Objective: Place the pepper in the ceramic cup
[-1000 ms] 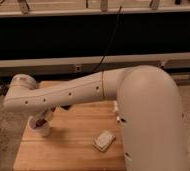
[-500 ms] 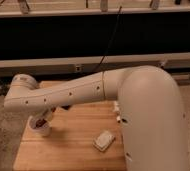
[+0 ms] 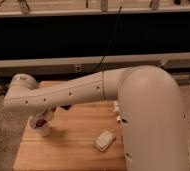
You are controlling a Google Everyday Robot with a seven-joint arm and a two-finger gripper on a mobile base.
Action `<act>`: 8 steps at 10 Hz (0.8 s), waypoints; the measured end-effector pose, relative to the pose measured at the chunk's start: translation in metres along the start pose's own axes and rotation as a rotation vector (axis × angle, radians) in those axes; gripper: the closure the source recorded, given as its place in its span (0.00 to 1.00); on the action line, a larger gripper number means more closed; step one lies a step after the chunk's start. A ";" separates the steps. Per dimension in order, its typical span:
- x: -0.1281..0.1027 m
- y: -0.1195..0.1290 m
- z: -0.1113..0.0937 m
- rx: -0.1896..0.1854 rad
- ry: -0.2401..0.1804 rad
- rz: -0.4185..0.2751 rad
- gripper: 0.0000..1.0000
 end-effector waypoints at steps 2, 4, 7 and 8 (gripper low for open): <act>0.002 0.001 -0.002 0.000 -0.001 0.006 0.91; -0.004 -0.006 -0.003 -0.003 0.010 -0.012 0.84; -0.015 -0.021 -0.001 0.001 0.006 -0.038 1.00; -0.018 -0.025 0.001 0.001 -0.001 -0.049 0.96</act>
